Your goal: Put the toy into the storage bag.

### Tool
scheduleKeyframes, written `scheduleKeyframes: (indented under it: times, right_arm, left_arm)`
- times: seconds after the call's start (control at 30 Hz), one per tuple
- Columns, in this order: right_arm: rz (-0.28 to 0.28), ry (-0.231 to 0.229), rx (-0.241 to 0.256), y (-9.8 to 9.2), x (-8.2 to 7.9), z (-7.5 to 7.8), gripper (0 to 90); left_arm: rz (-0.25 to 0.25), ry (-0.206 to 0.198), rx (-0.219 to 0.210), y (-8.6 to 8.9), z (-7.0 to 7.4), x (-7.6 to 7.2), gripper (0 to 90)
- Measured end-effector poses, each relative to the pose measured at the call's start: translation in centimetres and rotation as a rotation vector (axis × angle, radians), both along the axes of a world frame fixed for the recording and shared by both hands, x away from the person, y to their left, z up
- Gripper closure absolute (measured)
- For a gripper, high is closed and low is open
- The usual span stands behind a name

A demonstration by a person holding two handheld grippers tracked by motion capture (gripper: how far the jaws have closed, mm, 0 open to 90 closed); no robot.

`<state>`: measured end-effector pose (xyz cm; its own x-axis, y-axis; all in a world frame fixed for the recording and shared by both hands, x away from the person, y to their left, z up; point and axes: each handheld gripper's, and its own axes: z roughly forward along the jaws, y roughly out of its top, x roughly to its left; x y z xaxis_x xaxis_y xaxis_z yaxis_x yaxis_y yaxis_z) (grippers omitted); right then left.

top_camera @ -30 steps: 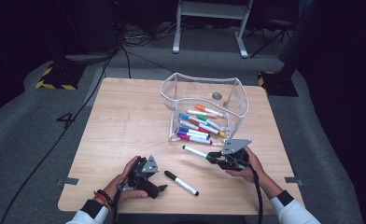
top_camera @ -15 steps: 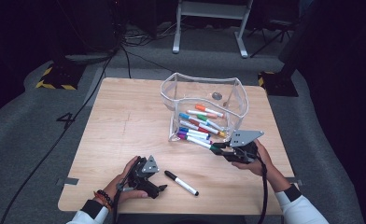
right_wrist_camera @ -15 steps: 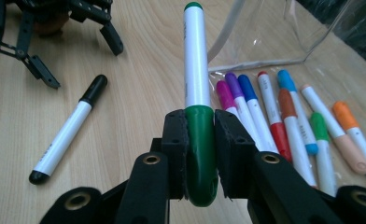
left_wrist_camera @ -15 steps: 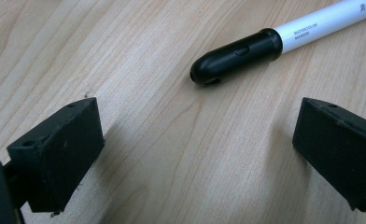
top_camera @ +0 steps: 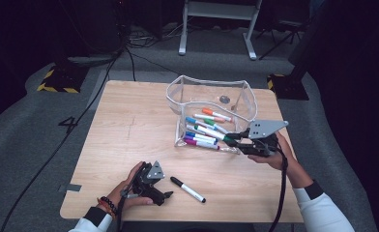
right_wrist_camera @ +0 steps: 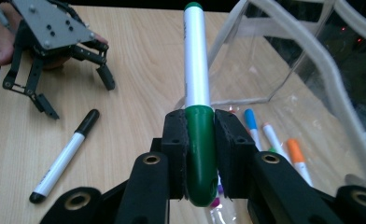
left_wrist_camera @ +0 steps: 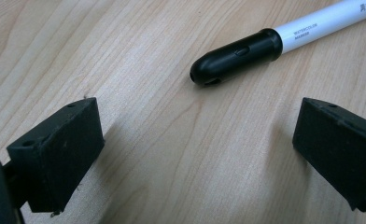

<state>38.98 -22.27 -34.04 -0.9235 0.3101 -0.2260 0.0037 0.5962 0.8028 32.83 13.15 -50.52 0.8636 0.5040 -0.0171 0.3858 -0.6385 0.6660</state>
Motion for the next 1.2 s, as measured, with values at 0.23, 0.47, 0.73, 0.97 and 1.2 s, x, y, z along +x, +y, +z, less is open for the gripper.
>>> scheduleKeyframes:
  times: [0.23,0.47,0.73,0.97,1.2]
  right_arm:
    - [-0.009,-0.038,0.016,-0.1,0.9,2.3,75.3]
    - [-0.045,-0.068,0.022,-0.4,2.4,4.4,75.3]
    - [-0.099,-0.054,0.001,-0.4,5.7,5.7,75.3]
    - [-0.149,0.002,-0.063,0.0,9.7,5.0,75.3]
    - [-0.186,0.083,-0.139,0.7,12.8,3.1,75.3]
  left_arm:
    - [-0.002,0.0,0.001,0.0,0.0,0.0,2.0]
    - [-0.001,0.001,0.001,0.0,0.0,0.0,2.0]
    - [0.0,0.0,0.001,0.0,0.0,0.0,2.1]
    - [0.0,0.0,0.001,0.0,0.0,0.0,2.1]
    - [0.0,0.0,0.0,0.0,0.0,0.0,2.1]
